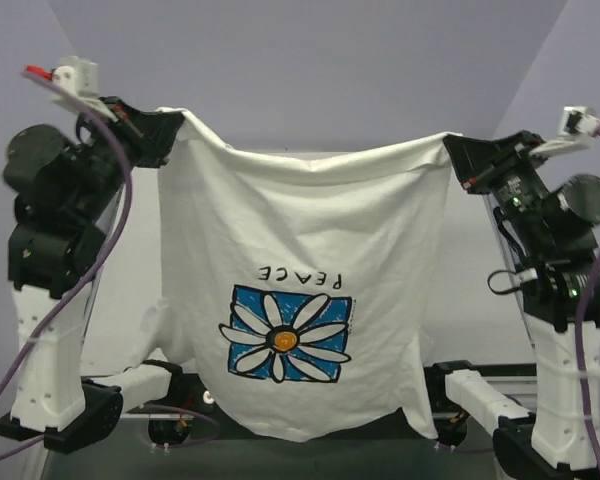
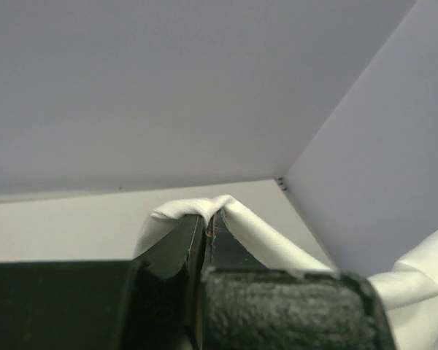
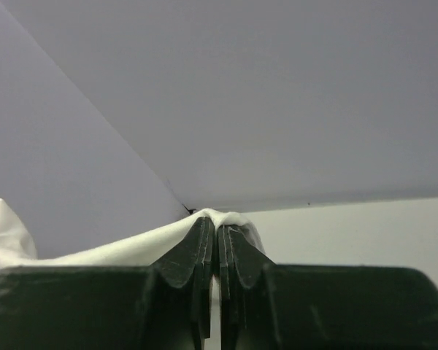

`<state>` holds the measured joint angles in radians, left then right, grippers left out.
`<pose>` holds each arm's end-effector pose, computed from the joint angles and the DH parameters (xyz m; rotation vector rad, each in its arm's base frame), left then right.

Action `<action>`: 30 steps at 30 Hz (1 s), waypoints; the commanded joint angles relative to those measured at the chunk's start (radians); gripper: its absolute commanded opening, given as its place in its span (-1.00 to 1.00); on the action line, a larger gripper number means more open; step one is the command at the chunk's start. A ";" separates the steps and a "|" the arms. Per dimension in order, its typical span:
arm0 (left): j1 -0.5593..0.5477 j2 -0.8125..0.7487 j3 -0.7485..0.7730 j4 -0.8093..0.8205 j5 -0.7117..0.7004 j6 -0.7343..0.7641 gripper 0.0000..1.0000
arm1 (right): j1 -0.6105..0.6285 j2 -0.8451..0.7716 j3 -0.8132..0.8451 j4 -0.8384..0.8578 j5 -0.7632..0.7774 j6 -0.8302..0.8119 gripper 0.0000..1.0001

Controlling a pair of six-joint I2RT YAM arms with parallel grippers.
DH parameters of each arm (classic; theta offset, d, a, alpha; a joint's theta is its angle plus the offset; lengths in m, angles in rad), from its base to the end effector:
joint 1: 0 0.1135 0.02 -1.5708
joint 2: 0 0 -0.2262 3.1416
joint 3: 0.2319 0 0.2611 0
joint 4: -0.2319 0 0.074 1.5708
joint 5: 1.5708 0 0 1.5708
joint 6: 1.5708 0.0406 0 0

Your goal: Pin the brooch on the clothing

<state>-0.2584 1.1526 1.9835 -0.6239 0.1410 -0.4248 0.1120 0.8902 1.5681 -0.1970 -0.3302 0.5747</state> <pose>0.1599 -0.0482 0.5718 0.0050 1.3977 -0.6673 0.1353 0.0285 0.5474 -0.0425 1.1513 0.7912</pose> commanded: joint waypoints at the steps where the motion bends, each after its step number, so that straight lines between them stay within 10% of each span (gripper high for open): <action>1: 0.021 0.084 -0.089 0.064 -0.084 0.009 -1.00 | -0.002 0.180 -0.004 0.079 0.003 -0.012 -1.00; 16: 0.073 0.323 0.301 0.032 -0.076 -0.003 -1.00 | -0.011 0.392 0.408 0.025 0.082 -0.093 -1.00; 30: 0.073 0.013 -0.005 0.098 -0.086 0.018 -1.00 | -0.011 0.110 0.162 0.008 -0.001 -0.042 -1.00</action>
<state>-0.1932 1.2278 2.0071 -0.6025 0.0574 -0.4191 0.1051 1.0771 1.7599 -0.2466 -0.3080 0.5186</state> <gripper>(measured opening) 0.037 0.043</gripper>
